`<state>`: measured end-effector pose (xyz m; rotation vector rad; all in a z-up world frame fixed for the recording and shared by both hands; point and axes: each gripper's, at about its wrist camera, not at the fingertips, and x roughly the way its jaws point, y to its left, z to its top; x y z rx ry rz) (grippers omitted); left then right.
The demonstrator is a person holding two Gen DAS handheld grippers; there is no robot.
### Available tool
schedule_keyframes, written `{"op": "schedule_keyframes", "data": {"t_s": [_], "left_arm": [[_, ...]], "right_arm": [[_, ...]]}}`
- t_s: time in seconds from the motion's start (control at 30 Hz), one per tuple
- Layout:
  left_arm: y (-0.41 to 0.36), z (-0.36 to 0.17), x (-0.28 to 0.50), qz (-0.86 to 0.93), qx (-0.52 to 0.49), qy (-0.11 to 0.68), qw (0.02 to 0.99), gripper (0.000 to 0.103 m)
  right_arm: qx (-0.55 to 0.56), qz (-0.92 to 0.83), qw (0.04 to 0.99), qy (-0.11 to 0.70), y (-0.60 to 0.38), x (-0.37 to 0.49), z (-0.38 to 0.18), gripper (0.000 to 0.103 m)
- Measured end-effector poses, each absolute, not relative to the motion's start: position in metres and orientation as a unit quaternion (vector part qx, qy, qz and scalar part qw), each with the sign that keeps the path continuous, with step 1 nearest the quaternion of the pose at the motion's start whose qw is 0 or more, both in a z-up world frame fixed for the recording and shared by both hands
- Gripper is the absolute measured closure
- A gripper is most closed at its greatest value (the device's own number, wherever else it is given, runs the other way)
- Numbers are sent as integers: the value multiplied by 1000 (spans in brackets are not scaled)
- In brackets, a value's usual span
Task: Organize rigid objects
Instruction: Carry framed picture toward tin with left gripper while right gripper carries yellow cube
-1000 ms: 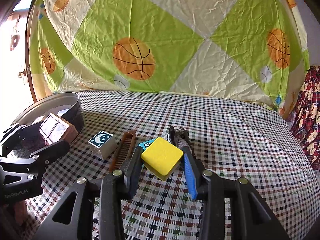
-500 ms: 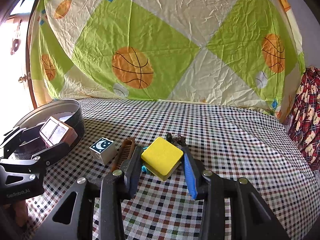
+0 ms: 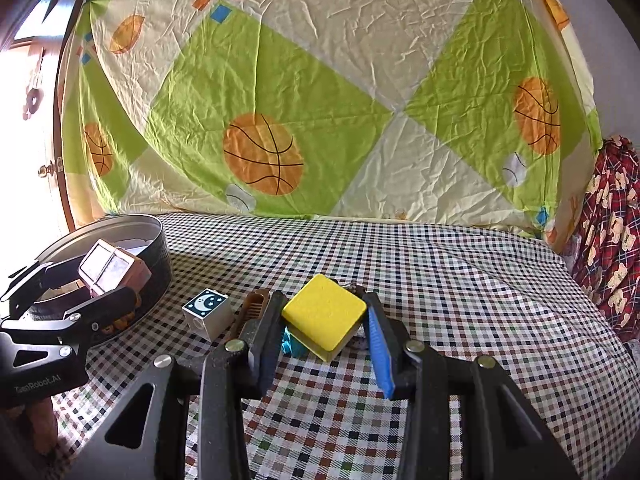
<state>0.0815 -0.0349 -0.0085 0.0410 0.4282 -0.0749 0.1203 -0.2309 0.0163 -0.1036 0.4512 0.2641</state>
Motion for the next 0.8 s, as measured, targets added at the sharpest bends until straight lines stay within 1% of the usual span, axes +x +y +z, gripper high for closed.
{"op": "schedule_keyframes", "data": {"t_s": [0.23, 0.8], "left_arm": [[-34, -5, 73, -28, 21, 190, 981, 26], [-30, -1, 66, -20, 19, 168, 985, 26]], "right_arm": [[-47, 123, 971, 200, -233, 113, 19, 62], [-42, 115, 979, 165, -236, 100, 23, 62]]}}
